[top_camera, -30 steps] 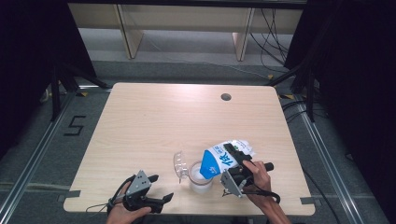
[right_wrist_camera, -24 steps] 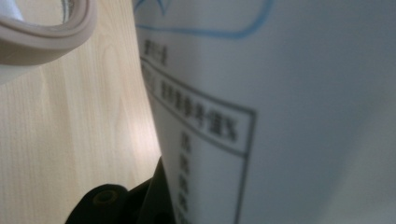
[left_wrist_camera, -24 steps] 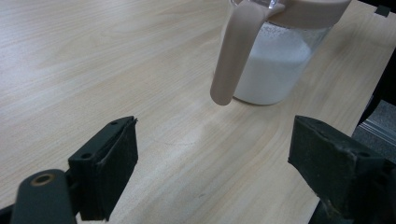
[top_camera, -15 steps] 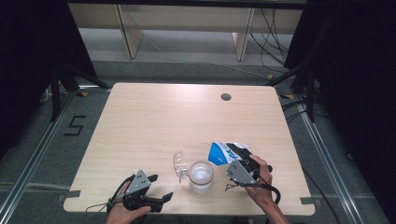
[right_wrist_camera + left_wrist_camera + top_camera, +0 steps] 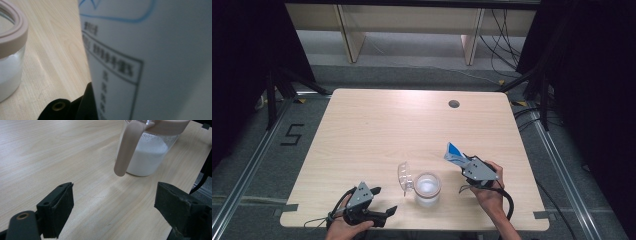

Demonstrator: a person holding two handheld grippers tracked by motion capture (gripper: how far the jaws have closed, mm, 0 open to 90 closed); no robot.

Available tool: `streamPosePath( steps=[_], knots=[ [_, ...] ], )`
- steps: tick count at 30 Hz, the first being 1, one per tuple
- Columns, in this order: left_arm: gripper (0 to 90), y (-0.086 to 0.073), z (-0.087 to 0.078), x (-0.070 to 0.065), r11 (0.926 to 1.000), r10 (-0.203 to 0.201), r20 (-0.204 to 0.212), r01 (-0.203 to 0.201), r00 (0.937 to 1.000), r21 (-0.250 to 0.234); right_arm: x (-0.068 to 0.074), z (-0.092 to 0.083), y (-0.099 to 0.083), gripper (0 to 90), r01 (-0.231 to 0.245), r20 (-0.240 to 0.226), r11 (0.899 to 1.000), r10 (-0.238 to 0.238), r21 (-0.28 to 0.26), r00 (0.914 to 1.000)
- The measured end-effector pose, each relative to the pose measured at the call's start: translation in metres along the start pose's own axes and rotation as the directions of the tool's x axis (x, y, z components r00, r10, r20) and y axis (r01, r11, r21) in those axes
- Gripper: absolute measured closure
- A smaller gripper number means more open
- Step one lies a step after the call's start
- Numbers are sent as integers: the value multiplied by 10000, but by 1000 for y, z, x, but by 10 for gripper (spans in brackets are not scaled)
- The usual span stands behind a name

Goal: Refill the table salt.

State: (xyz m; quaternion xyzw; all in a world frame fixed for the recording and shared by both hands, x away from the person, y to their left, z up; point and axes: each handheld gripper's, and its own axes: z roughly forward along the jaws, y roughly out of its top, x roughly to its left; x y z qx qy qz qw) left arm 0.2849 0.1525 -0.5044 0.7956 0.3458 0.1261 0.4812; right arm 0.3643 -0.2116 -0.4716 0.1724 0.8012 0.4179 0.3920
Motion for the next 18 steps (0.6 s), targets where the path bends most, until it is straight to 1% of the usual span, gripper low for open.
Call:
streamPosePath(
  steps=[2,3,4,5,6,7,9,10,12,13,14,17,18],
  knots=[
    [151,0,0,0,10000,-3,39,3,10000,-6,-3,2,-3,809,-163,-21,9999,163,-38,9999],
    [151,0,0,0,10000,16,33,-16,10000,-10,-5,3,-6,810,-552,-35,9985,552,6,9985],
    [151,0,0,0,10000,-2,17,2,10000,-9,-6,3,-7,810,-614,-51,9981,614,-26,9981],
    [151,0,0,0,10000,-11,33,11,10000,-6,-8,4,-9,810,-873,-108,9961,872,-126,9961],
    [151,0,0,0,10000,5,31,-5,10000,-3,-9,4,-11,810,-1126,-176,9936,1124,-80,9935],
    [151,0,0,0,10000,0,-11,0,10000,12,-12,5,-13,810,-1276,-235,9917,1272,-169,9916],
    [151,0,0,0,10000,-25,-9,25,10000,-1,-15,7,-18,811,-1913,-349,9812,1904,-250,9811],
    [151,0,0,0,10000,-24,13,24,10000,-2,-17,7,-21,811,-2235,-375,9744,2225,-246,9742],
    [151,0,1,-1,9998,-200,26,200,9998,-45,-21,9,-25,811,-2569,-374,9662,2559,-224,9660],
    [151,0,0,0,10000,-35,-23,35,10000,-11,-23,10,-28,811,-2788,-312,9599,2779,-301,9601],
    [151,0,0,0,10000,-35,12,35,10000,-15,-25,11,-31,811,-3177,-393,9475,3162,-370,9479],
    [151,0,0,0,10000,-47,-2,47,10000,-32,-34,14,-37,812,-3236,-125,9454,3233,-390,9462],
    [151,0,1,0,9999,-89,59,89,9999,-110,-36,15,-39,812,-3375,-119,9406,3373,-383,9413]
  ],
)
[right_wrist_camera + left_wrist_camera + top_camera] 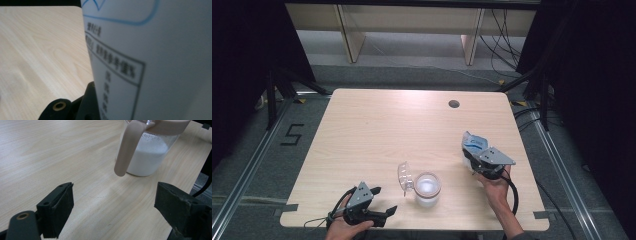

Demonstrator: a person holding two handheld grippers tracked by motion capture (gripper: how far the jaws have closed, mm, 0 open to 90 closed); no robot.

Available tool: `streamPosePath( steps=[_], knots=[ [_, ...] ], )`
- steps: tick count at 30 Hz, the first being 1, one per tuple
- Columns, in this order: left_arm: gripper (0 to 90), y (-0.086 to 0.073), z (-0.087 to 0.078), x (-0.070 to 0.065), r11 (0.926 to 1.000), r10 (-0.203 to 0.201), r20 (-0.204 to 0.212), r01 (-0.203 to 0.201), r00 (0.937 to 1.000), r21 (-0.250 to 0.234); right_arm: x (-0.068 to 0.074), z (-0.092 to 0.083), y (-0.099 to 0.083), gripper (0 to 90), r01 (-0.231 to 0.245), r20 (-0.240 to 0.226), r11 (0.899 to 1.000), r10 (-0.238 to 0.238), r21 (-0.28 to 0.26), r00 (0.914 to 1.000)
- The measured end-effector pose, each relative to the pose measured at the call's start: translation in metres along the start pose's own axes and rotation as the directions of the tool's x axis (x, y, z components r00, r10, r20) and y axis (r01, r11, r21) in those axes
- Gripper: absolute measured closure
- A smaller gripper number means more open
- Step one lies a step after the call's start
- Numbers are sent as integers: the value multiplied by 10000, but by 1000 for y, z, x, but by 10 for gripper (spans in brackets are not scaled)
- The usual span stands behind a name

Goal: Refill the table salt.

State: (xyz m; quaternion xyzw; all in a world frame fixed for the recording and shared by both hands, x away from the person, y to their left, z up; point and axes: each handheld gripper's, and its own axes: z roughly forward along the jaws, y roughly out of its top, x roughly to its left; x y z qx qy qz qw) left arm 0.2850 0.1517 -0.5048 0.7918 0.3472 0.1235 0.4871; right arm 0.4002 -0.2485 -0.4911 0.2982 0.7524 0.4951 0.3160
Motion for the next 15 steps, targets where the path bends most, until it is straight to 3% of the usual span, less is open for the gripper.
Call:
streamPosePath(
  steps=[3,4,8,10,11,12,14,15],
  knots=[
    [151,0,-1,-1,10000,-44,-34,45,10000,18,-5,2,-4,813,-707,159,9973,711,-202,9973],
    [151,0,-1,-1,10000,-94,-61,94,9999,19,-9,2,-4,813,-541,142,9984,543,-156,9984],
    [151,0,-1,-1,10000,-68,-54,68,10000,40,-12,5,-8,814,-1039,261,9942,1047,-282,9942],
    [151,0,-1,-1,10000,-59,-51,59,10000,41,-15,7,-9,814,-657,442,9975,667,-240,9968],
    [151,0,-1,-1,10000,-39,-48,39,10000,41,-17,7,-9,813,-760,361,9970,766,-169,9964],
    [151,0,-1,-1,10000,-36,-45,36,10000,41,-14,7,-10,814,-1144,465,9932,1153,-201,9922],
    [150,0,-1,-1,10000,-45,-28,45,10000,28,-18,8,-10,814,-910,393,9958,914,-122,9950],
    [150,0,-1,-1,10000,3,-25,-2,10000,31,-15,9,-11,814,-1247,417,9919,1256,-225,9912]
  ],
)
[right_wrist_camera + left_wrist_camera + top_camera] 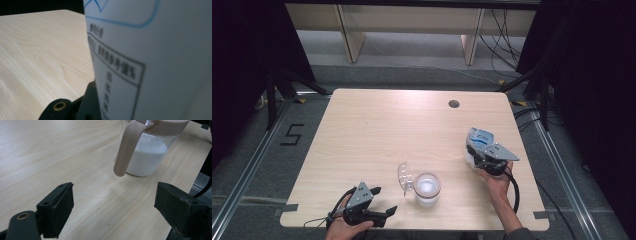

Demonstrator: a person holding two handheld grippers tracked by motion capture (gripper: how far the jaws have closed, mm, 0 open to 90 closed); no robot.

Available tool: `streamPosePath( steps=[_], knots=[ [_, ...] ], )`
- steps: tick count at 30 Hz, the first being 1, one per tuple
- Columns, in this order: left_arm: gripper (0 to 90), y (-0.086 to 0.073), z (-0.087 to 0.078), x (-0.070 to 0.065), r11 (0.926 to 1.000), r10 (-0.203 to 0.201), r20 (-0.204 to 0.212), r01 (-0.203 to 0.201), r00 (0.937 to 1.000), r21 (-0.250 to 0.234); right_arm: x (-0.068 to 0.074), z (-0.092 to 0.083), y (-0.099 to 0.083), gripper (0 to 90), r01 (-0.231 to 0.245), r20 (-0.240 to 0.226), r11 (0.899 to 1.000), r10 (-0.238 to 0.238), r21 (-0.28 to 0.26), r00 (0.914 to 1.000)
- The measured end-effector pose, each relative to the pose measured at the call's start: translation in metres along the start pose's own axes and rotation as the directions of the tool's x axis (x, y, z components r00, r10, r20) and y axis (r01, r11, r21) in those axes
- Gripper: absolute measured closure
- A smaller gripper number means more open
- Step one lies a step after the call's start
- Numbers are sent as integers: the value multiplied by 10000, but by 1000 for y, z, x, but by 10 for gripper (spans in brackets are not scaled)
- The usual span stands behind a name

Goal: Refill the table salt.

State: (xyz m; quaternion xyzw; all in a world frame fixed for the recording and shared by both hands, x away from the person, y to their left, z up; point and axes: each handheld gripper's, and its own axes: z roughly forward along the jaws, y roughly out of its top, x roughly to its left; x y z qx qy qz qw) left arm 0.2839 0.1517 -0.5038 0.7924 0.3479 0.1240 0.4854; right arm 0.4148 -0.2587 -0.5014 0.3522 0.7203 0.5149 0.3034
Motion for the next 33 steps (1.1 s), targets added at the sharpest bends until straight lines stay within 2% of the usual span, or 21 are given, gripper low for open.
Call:
streamPosePath(
  steps=[1,3,6,8,9,11,17,18,19,21,22,23,24,25,26,27,28,29,31,32,33],
  knots=[
    [151,0,0,0,10000,-15,-1,15,10000,-3,-3,0,0,815,149,-113,9998,-148,132,9998],
    [151,0,0,0,10000,-18,-5,18,10000,3,-1,0,-2,816,-123,-7,9999,123,74,9999],
    [151,0,-1,0,10000,32,-13,-32,10000,11,-5,2,-4,818,307,-26,9992,-307,268,9995],
    [151,0,0,0,10000,46,24,-46,10000,4,-4,1,-4,821,124,-8,9998,-124,133,9999],
    [151,0,0,0,10000,30,8,-30,10000,17,-6,1,-3,822,441,-21,9990,-440,75,9990],
    [151,0,-1,-1,10000,77,-37,-77,10000,47,-6,-1,-3,812,123,-34,9999,-123,98,9999],
    [151,0,-1,-1,10000,28,-75,-28,10000,34,-7,-7,-3,775,171,142,9998,-173,92,9998],
    [151,0,-1,-1,10000,22,-43,-22,10000,-2,-6,-9,-3,767,-86,15,9996,85,272,10000],
    [151,0,-1,-2,10000,-71,-63,71,10000,16,-8,-10,-3,753,217,104,9996,-219,165,9997],
    [151,0,0,-2,9999,-170,-59,170,9998,0,-7,-13,-4,734,-18,121,9995,14,305,9999],
    [151,0,-1,-2,10000,-88,-73,88,9999,13,-7,-14,-4,711,-81,11,9995,81,313,10000],
    [151,0,0,-2,9999,-101,-18,101,9999,-9,-8,-15,-4,680,206,175,9995,-210,244,9996],
    [151,0,0,-2,9999,-144,-17,144,9999,-35,-7,-16,-4,663,7,-11,9994,-7,351,10000],
    [151,0,0,-2,9999,-157,-18,157,9999,-44,-9,-16,-3,642,314,-64,9992,-313,247,9995],
    [151,0,0,-2,9999,-139,-19,139,9999,-43,-9,-17,-3,618,413,108,9986,-416,322,9991],
    [151,0,-1,-2,10000,-2,-20,2,10000,-21,-7,-16,-3,582,265,245,9996,-268,121,9993],
    [151,1,-1,-1,10000,92,-25,-92,10000,-18,-6,-18,-3,553,103,205,9998,-106,164,9997],
    [151,0,-1,-1,10000,49,-24,-49,10000,-15,-5,-19,-2,534,-146,-104,9989,150,440,9998],
    [151,0,-1,-2,10000,32,-85,-32,10000,11,-4,-21,-1,462,-210,78,9989,206,424,9998],
    [151,1,-1,-1,9999,123,-73,-122,9999,7,-1,-23,-1,445,-503,202,9975,494,494,9986],
    [151,1,-1,-1,9999,97,-17,-97,10000,-31,-3,-23,-1,423,-366,99,9985,362,414,9993]
  ],
)
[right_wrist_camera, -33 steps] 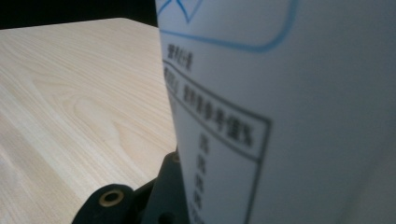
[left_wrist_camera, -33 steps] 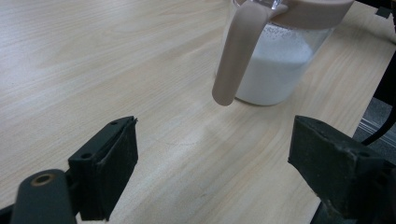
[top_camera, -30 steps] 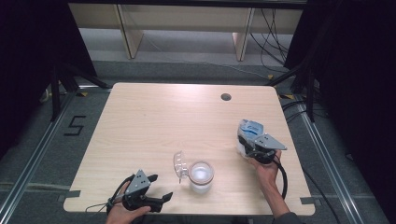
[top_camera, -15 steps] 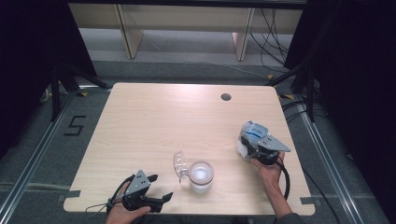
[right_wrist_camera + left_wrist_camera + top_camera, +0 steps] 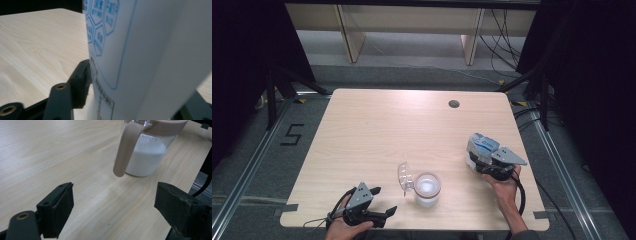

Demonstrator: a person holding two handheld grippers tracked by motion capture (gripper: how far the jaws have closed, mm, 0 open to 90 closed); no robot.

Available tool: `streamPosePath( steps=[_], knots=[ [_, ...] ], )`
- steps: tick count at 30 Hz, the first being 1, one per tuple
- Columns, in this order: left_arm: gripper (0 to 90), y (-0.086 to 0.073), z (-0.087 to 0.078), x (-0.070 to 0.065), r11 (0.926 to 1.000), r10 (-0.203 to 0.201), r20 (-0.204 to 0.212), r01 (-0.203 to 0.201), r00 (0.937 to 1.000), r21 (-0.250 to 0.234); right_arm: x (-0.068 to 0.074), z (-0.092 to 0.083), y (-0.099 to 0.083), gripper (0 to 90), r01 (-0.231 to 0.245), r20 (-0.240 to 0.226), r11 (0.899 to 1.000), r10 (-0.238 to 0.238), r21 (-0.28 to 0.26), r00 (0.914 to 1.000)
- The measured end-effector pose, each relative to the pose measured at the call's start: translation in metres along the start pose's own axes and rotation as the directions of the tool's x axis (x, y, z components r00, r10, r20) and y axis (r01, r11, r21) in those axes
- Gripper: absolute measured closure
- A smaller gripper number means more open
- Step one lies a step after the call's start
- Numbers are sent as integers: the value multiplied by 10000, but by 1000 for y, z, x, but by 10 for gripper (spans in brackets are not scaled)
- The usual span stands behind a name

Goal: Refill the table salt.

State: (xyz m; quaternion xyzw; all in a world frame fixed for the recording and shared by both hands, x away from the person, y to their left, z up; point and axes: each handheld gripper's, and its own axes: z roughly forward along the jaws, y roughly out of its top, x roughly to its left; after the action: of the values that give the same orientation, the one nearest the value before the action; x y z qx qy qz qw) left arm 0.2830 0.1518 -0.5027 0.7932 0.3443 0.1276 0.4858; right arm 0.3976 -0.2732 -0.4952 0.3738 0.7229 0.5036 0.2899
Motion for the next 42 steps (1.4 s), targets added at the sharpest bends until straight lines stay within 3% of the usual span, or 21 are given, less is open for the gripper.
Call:
streamPosePath(
  steps=[1,2,4,10,12,13,15,17,21,24,26,27,33,34,35,37,38,39,42],
  knots=[
    [151,0,0,0,10000,-9,-10,9,10000,2,-1,-1,0,396,167,67,9999,-166,-30,9998],
    [151,0,0,0,10000,13,-11,-13,10000,7,1,-3,1,370,-119,15,9999,119,50,9999],
    [151,0,0,-1,10000,-98,-36,98,9999,8,1,-6,2,322,-107,38,9999,107,-17,9999],
    [151,0,0,-2,9999,-170,-60,170,9998,4,3,-20,3,278,-304,336,9995,301,65,9990],
    [151,0,0,-2,9998,-175,-62,175,9998,-5,3,-24,3,277,-361,163,9991,358,239,9992],
    [151,0,0,-1,9999,-166,-57,166,9998,-12,6,-27,3,274,-418,364,9989,411,195,9985],
    [151,0,0,-1,9998,-185,-48,184,9998,-12,8,-31,5,275,-242,183,9994,238,229,9995],
    [151,-1,0,-2,9996,-281,-49,280,9996,-34,11,-36,7,271,-123,299,9997,116,232,9995],
    [151,-1,0,-2,9996,-277,-44,277,9996,-45,16,-43,8,270,-394,349,9987,382,335,9987],
    [151,0,0,-1,9999,-163,-37,163,9999,-5,16,-46,6,271,-302,57,9985,300,452,9995],
    [151,0,0,-1,9998,-202,-42,202,9998,-23,19,-49,6,271,-455,229,9963,439,731,9988],
    [151,0,0,-1,9997,-258,-50,258,9997,-40,17,-50,5,271,-245,211,9976,232,647,9995],
    [151,0,0,-1,9995,-303,-102,303,9995,-67,23,-54,4,260,-447,347,9964,422,718,9985],
    [151,0,0,0,10000,-83,-118,84,9999,11,23,-55,4,260,-402,263,9959,382,806,9989],
    [151,0,0,-1,9995,-312,-136,311,9994,-84,22,-55,3,258,-226,109,9962,217,845,9997],
    [151,0,0,-1,9993,-375,-153,374,9992,-96,25,-57,2,254,-237,237,9955,216,914,9995],
    [151,1,0,-1,9994,-339,-142,337,9993,-110,28,-59,2,252,-500,267,9923,472,1132,9985],
    [151,1,0,0,9997,-228,-114,227,9997,-103,27,-58,1,238,-210,149,9941,195,1068,9997],
    [151,1,1,-2,9990,-436,-137,435,9990,-128,30,-59,1,228,-96,45,9937,91,1121,9999]
  ],
)
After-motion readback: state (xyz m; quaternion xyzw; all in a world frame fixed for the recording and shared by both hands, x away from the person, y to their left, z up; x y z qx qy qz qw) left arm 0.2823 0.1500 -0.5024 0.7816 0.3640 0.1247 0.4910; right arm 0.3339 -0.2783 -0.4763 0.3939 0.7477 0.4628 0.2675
